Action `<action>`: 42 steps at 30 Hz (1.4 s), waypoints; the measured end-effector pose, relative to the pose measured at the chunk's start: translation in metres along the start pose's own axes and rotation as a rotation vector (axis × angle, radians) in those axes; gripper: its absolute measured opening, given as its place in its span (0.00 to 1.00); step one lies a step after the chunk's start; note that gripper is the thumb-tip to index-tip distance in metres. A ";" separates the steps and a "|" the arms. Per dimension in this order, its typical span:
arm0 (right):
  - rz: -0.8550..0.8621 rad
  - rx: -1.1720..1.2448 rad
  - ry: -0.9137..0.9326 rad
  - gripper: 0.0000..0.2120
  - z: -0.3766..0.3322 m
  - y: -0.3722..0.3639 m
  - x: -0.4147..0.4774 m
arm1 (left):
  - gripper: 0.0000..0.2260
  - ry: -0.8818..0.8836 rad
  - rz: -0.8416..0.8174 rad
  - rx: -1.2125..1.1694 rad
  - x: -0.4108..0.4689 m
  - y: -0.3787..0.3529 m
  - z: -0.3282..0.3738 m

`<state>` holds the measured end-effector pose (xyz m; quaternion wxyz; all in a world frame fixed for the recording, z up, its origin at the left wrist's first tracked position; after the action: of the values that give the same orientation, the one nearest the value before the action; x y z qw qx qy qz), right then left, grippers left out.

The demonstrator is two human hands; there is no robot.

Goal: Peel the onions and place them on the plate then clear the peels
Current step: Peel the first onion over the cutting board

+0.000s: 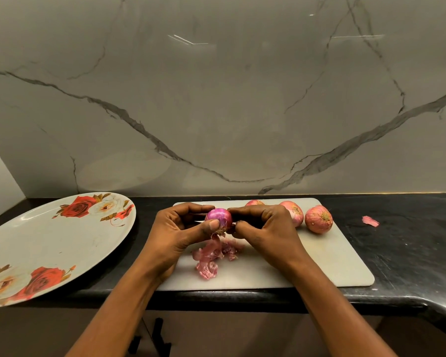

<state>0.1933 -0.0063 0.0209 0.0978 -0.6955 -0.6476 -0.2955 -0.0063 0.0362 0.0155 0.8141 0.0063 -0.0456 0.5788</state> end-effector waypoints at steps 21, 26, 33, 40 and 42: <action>0.006 -0.307 0.108 0.14 -0.001 -0.003 0.000 | 0.16 0.002 -0.004 0.076 0.002 -0.004 -0.004; 0.042 -0.233 0.078 0.13 0.006 0.000 0.001 | 0.17 -0.001 -0.003 0.063 0.001 -0.002 -0.002; 0.114 -0.032 -0.021 0.05 0.010 0.002 0.001 | 0.19 0.010 0.021 0.014 0.002 0.000 -0.001; 0.058 -0.151 0.069 0.07 0.006 0.002 0.001 | 0.20 -0.002 0.046 0.046 0.001 -0.001 0.000; 0.045 -0.149 0.067 0.06 0.009 0.002 0.001 | 0.20 0.001 0.049 0.055 0.001 0.000 -0.001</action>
<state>0.1973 -0.0010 0.0148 0.0737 -0.7050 -0.6044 -0.3637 -0.0058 0.0371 0.0148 0.7994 0.0271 -0.0295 0.5995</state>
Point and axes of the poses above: each hand's wrist, its own x-axis towards the middle knuckle, its own y-axis out of the back of the hand, z = x × y, the point moved 4 cm from there along x, towards the middle knuckle, and after that the axes turned 8 degrees about y, right-handed, at the moved point
